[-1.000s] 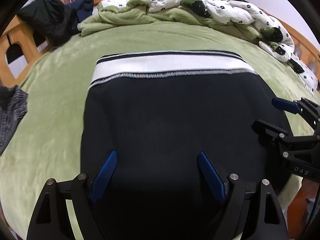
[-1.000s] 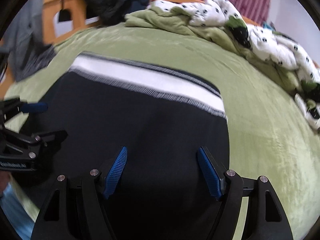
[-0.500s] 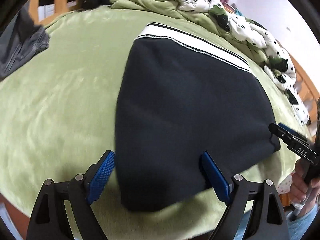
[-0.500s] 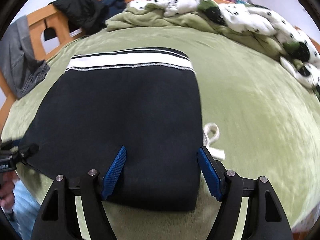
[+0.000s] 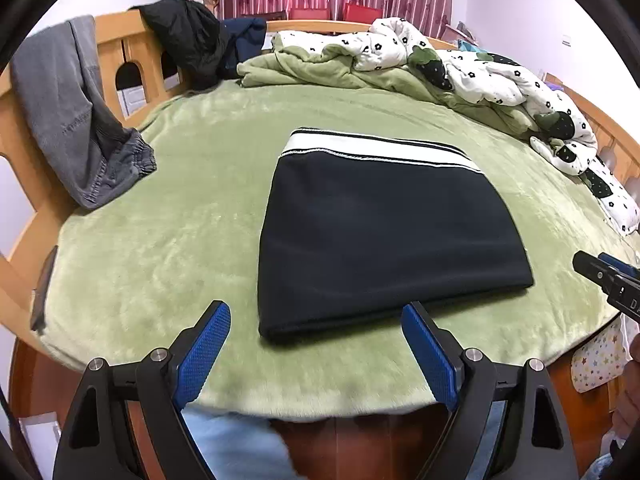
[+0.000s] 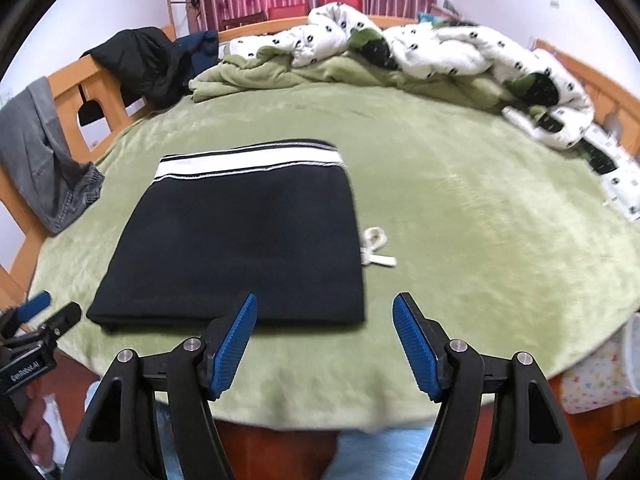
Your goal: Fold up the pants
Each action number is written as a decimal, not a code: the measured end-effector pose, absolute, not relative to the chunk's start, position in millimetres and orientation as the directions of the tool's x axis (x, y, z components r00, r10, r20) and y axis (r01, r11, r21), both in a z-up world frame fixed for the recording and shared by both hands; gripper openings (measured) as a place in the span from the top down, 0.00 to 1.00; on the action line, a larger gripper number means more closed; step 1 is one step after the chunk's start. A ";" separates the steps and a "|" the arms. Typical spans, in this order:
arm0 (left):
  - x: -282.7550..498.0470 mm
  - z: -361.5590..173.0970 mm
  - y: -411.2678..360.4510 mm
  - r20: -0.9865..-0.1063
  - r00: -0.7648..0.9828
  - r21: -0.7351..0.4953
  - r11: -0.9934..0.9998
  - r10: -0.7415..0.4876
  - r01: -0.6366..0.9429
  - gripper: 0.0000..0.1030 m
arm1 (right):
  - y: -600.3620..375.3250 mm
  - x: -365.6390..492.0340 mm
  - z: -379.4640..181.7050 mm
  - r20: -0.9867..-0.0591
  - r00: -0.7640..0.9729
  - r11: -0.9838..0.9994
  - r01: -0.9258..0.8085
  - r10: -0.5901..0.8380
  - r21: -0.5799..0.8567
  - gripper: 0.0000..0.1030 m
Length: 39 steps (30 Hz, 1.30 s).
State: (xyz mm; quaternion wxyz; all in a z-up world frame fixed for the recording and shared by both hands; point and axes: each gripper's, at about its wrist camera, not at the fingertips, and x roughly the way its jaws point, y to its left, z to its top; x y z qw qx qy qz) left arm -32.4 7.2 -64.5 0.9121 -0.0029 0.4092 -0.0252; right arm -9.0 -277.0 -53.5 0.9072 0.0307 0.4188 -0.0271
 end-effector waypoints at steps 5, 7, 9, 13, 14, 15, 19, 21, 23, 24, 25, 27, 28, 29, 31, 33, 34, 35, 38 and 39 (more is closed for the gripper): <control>-53.8 -51.1 2.3 -0.750 0.660 -0.022 0.999 -0.046 0.044 0.16 | -280.5 -47.3 -29.0 -0.711 0.700 0.997 0.077 -0.056 -0.003 0.06; -62.6 -47.8 -1.6 -0.752 0.656 -0.029 0.998 -0.054 0.048 0.16 | -282.6 -59.5 -22.2 -0.700 0.713 0.997 0.071 -0.053 -0.003 0.05; -70.4 -43.9 -2.0 -0.750 0.660 -0.023 0.998 -0.051 0.051 0.16 | -284.7 -66.3 -18.5 -0.704 0.708 0.997 0.071 -0.056 -0.008 0.05; -78.7 -35.7 -6.4 -0.739 0.674 0.000 0.999 -0.026 0.038 0.15 | -289.1 -73.5 -12.8 -0.702 0.710 0.997 0.078 -0.061 -0.008 0.05; -81.5 -33.7 -9.5 -0.737 0.676 0.004 0.999 -0.023 0.038 0.15 | -288.7 -73.7 -12.7 -0.703 0.709 0.997 0.078 -0.059 -0.005 0.05; -83.4 -32.0 -11.0 -0.734 0.679 0.008 0.999 -0.019 0.038 0.15 | -289.4 -74.7 -12.7 -0.704 0.708 0.997 0.082 -0.061 -0.004 0.05; -87.4 -27.0 -13.6 -0.723 0.691 0.030 0.999 0.001 0.030 0.15 | -289.2 -77.3 -13.6 -0.708 0.704 0.997 0.079 -0.062 -0.009 0.05; -87.9 -25.5 -14.0 -0.722 0.692 0.028 0.999 0.001 0.027 0.15 | -287.4 -77.3 -13.7 -0.709 0.702 0.997 0.078 -0.066 -0.016 0.05; -87.9 -25.1 -13.4 -0.721 0.693 0.025 0.999 0.001 0.025 0.15 | -286.0 -78.5 -13.4 -0.707 0.703 0.997 0.078 -0.070 -0.021 0.05; -87.6 -25.0 -13.0 -0.722 0.692 0.026 0.999 0.003 0.022 0.15 | -285.2 -78.6 -13.1 -0.707 0.704 0.997 0.076 -0.068 -0.021 0.05; -87.8 -25.1 -13.0 -0.722 0.692 0.025 0.999 0.004 0.020 0.15 | -284.1 -78.8 -12.9 -0.707 0.704 0.997 0.075 -0.069 -0.022 0.05; -87.5 -25.2 -12.5 -0.723 0.691 0.023 0.999 0.001 0.022 0.15 | -282.9 -79.5 -12.8 -0.706 0.704 0.997 0.077 -0.072 -0.025 0.05; -87.4 -25.1 -11.9 -0.722 0.692 0.023 0.999 0.001 0.023 0.15 | -282.8 -80.0 -12.6 -0.705 0.705 0.997 0.078 -0.074 -0.027 0.05; -87.4 -25.1 -12.4 -0.722 0.692 0.024 1.000 0.004 0.020 0.15 | -282.6 -80.6 -12.8 -0.705 0.705 0.996 0.079 -0.076 -0.028 0.05; -87.2 -25.3 -11.5 -0.720 0.694 0.030 0.999 0.010 0.016 0.15 | -283.0 -81.0 -12.9 -0.706 0.704 0.996 0.082 -0.079 -0.030 0.05; -86.7 -25.2 -11.2 -0.720 0.694 0.033 0.999 0.015 0.013 0.15 | -284.9 -80.8 -12.4 -0.706 0.703 0.996 0.083 -0.084 -0.035 0.05; -86.9 -25.5 -11.4 -0.720 0.694 0.032 0.999 0.015 0.012 0.15 | -285.2 -80.9 -12.3 -0.706 0.703 0.996 0.085 -0.086 -0.037 0.05; -86.7 -25.6 -11.1 -0.721 0.693 0.030 0.999 0.012 0.014 0.15 | -286.0 -80.6 -12.0 -0.706 0.703 0.996 0.085 -0.086 -0.037 0.05; -86.6 -25.9 -11.0 -0.721 0.693 0.031 0.999 0.013 0.013 0.15 | -286.7 -80.3 -12.1 -0.707 0.702 0.996 0.086 -0.082 -0.030 0.05; -86.8 -26.0 -11.0 -0.721 0.693 0.032 0.999 0.014 0.014 0.15 | -287.2 -80.1 -12.1 -0.707 0.702 0.996 0.088 -0.083 -0.029 0.05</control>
